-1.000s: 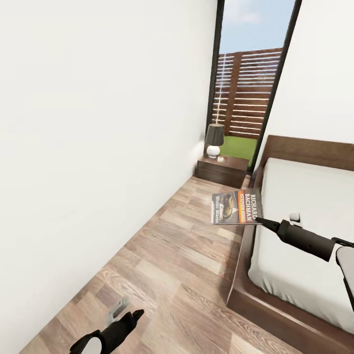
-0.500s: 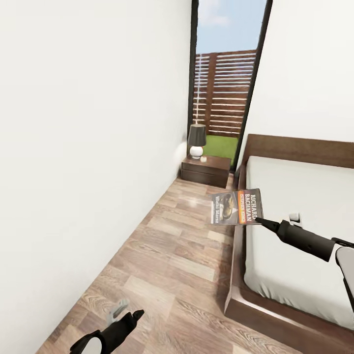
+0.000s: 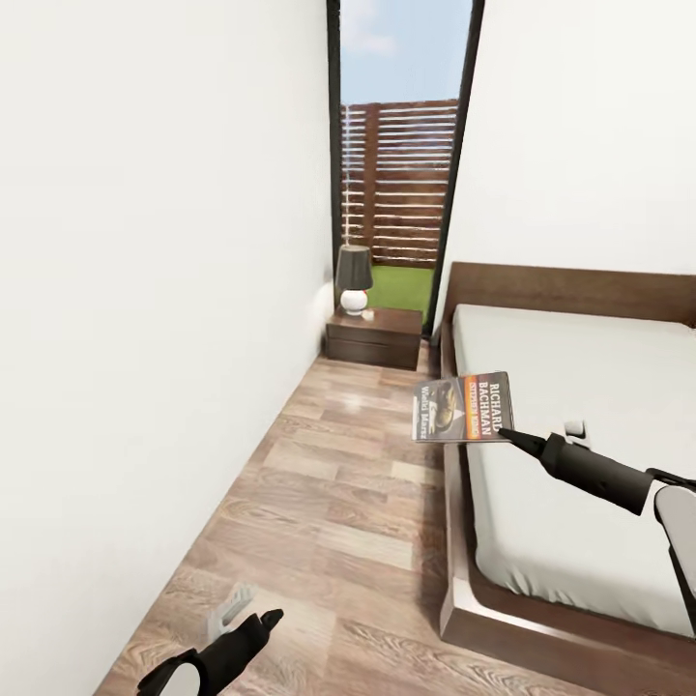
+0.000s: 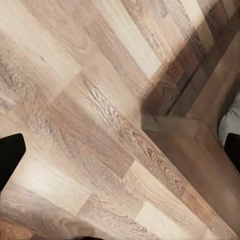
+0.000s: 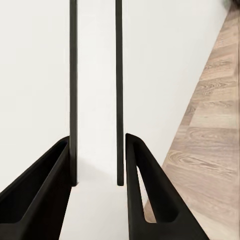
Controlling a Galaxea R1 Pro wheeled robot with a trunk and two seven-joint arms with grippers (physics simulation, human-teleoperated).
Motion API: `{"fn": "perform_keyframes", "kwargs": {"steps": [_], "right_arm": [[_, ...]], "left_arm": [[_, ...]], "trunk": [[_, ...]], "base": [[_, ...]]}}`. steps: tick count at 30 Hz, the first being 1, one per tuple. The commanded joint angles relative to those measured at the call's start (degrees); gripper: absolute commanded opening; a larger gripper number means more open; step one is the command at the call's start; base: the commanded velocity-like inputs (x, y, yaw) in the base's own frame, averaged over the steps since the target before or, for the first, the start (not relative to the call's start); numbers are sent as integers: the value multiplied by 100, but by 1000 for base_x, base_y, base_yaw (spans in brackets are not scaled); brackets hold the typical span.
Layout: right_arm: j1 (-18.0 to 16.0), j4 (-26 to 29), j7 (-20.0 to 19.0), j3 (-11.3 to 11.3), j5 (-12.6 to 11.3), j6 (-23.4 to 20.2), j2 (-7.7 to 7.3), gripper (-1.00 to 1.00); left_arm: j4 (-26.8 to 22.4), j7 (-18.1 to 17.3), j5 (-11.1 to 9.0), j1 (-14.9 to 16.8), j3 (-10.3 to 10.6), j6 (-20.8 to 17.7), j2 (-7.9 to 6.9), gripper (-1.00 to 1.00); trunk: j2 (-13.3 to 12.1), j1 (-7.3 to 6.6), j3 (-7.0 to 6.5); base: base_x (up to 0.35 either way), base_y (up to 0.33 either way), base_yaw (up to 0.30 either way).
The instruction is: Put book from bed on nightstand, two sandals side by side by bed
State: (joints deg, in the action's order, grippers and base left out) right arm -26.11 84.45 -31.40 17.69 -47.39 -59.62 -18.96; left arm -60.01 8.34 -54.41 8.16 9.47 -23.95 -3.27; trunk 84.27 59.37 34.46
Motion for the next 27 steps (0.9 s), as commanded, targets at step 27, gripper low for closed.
{"fn": "perform_keyframes", "kwargs": {"steps": [27], "right_arm": [[-8,2,-33,7,-13,-38,6,-100]], "left_arm": [[-11,55,-44,2,20,5,-7,100]], "trunk": [[3,2,5]], "base": [[260,223,-266]]}}
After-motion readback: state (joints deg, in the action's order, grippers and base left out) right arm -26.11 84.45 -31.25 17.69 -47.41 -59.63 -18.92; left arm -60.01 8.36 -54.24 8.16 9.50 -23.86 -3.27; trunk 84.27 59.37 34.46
